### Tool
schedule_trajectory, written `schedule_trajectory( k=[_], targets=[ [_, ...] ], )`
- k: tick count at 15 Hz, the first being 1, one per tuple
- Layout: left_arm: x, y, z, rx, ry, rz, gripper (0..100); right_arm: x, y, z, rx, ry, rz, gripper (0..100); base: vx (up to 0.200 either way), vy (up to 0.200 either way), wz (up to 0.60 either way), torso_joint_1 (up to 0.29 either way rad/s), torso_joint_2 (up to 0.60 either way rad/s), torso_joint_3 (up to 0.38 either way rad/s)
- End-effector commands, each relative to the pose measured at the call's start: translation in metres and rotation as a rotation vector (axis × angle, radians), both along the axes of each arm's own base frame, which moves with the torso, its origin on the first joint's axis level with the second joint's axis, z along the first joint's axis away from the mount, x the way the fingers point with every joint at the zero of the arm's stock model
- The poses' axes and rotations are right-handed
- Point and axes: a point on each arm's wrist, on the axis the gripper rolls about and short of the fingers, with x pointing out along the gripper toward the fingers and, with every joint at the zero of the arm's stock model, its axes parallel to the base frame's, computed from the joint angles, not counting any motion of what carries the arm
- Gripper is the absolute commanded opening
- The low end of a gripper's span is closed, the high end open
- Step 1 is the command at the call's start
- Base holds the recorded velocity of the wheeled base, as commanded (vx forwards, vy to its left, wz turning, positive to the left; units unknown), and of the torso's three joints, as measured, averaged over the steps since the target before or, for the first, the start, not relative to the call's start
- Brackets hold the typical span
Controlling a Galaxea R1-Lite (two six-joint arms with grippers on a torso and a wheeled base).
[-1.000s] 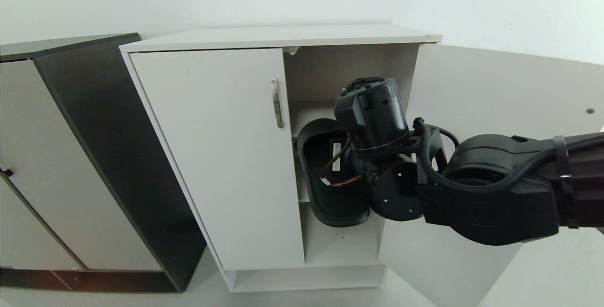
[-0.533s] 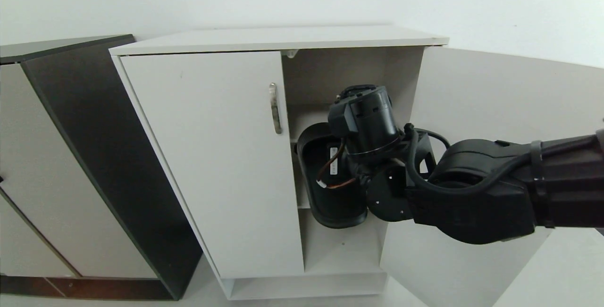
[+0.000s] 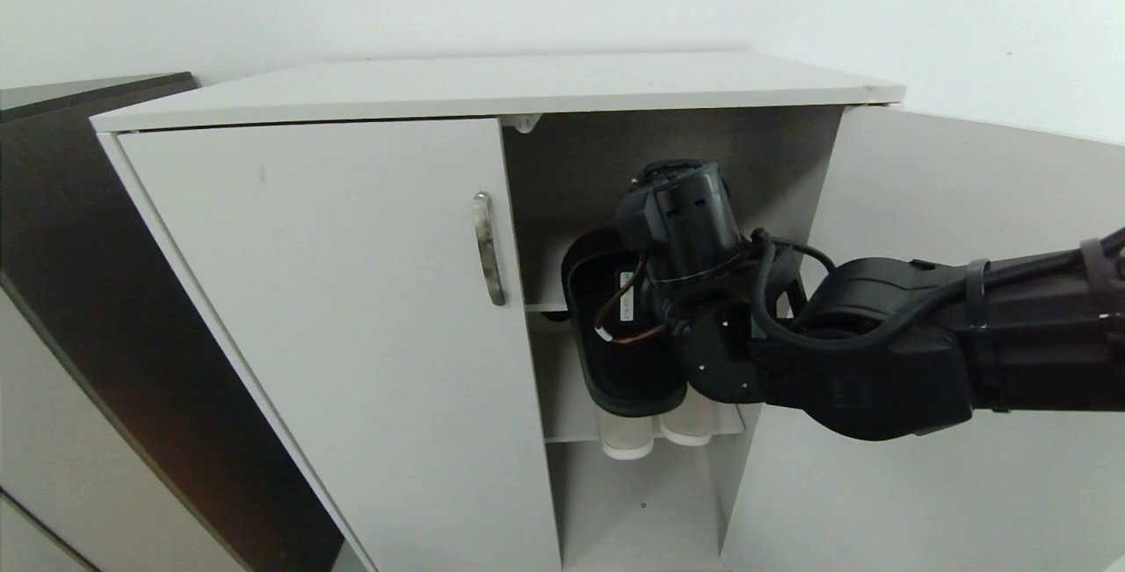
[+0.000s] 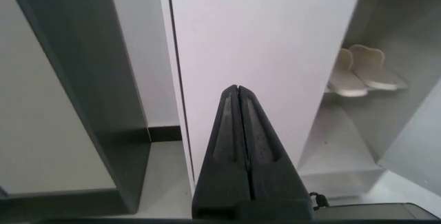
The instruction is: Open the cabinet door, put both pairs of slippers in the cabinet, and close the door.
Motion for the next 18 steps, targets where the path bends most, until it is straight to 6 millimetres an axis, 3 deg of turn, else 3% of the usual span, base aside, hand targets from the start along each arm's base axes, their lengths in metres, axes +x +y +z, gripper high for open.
schedule_trajectory(
  k=[1, 7, 10, 13, 18],
  targets=[
    [0.0, 0.0, 0.0, 0.0, -0.001, 0.0, 0, 0.0, 0.0, 0.0, 0.0, -0.001, -0.001, 0, 0.2, 0.0, 0.0, -0.002, 0.0, 0.007],
    [0.0, 0.0, 0.0, -0.001, -0.001, 0.0, 0, 0.017, 0.002, -0.01, -0.003, -0.02, -0.021, 0, 0.0, 0.0, 0.0, 0.0, 0.0, 0.0],
    [0.0, 0.0, 0.0, -0.001, 0.0, 0.001, 0, 0.048, 0.002, -0.015, -0.024, -0.069, -0.058, 0, 0.0, 0.0, 0.0, 0.0, 0.0, 0.0],
    [0.0, 0.0, 0.0, -0.003, -0.001, 0.003, 0, 0.079, 0.003, -0.007, -0.014, -0.115, -0.094, 0, 0.0, 0.0, 0.0, 0.0, 0.0, 0.0],
    [0.0, 0.0, 0.0, -0.004, -0.001, 0.004, 0, 0.11, 0.005, -0.017, -0.05, -0.114, -0.127, 0, 0.0, 0.0, 0.0, 0.0, 0.0, 0.0]
  ],
)
